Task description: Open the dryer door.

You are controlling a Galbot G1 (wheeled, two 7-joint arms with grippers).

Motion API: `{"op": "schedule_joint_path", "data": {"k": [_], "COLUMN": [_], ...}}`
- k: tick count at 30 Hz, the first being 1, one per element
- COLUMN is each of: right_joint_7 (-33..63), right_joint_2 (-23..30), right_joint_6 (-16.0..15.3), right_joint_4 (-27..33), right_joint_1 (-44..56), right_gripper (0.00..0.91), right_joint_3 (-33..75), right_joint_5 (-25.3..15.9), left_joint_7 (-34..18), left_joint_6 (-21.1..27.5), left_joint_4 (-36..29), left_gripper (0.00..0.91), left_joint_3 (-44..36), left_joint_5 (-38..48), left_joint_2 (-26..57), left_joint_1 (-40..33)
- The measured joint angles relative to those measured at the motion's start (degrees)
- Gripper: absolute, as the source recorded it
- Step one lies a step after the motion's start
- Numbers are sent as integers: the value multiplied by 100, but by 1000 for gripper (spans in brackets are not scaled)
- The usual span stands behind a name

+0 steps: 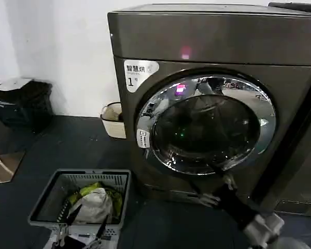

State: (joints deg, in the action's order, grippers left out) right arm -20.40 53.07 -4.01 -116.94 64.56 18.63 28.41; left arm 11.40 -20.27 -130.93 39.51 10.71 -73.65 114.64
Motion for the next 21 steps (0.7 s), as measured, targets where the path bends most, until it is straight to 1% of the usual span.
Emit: {"op": "schedule_joint_path", "data": {"k": [2,11,15,21], "right_joint_7": [4,14,17,4], "right_joint_2": [-21,99,198,322], "right_joint_6": [-1,-45,-96,-75], "right_joint_4": [165,869,1129,1439], "right_joint_1": [-325,-1609,-2017,-2480], "right_gripper": [907,907,907,907], "right_joint_3": [-259,-1274,-1606,-1970], "right_joint_5": [111,303,382,428], "left_joint_7": [2,9,14,20], "left_joint_6": [4,20,-21,-45], "left_joint_4": [29,76,103,99], "left_gripper": [907,907,907,907], "left_joint_3": [10,36,34,-19], "left_joint_5": [23,120,68,5], "left_joint_2": [45,150,135,77], "left_joint_1": [-17,-44,0,51]}}
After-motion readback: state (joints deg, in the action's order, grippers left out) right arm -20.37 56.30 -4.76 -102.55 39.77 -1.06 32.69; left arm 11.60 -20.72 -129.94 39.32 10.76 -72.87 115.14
